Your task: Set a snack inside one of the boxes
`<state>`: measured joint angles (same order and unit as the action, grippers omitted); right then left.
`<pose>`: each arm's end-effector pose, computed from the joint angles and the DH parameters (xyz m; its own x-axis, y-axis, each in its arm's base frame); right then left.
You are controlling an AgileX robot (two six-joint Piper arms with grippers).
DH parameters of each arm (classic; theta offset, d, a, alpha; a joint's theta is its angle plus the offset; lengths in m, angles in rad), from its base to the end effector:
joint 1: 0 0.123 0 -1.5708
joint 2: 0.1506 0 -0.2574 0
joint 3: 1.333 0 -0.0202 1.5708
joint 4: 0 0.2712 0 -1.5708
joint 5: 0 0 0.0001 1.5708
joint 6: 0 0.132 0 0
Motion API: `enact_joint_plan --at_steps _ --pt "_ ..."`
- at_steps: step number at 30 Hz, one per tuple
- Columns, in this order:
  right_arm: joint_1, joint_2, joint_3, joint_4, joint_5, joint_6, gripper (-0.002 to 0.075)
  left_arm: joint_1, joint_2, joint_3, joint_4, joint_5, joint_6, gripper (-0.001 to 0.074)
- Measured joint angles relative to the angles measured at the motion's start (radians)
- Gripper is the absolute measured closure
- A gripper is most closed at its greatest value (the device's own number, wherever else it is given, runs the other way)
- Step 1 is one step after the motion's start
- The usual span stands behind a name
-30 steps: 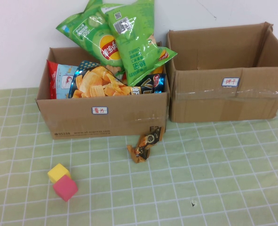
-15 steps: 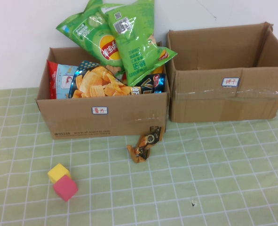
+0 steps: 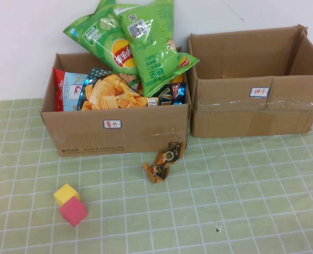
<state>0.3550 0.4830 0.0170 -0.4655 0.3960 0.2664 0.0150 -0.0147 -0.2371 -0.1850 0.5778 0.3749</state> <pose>0.1414 0.0280 0.0945 -0.6061 -0.3999 -0.6875 -0.3316 0.9128 -0.2386 0.1220 -0.0114 0.2369 -0.2054 0.2135 -0.9551 0.1307 0.9732 0.1894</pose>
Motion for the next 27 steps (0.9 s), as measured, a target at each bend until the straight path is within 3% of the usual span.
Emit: enact_joint_plan --at_steps 27 --pt "0.0 0.0 0.0 0.0 -0.001 0.0 0.0728 0.0 0.0 0.027 -0.002 -0.014 0.0 0.0738"
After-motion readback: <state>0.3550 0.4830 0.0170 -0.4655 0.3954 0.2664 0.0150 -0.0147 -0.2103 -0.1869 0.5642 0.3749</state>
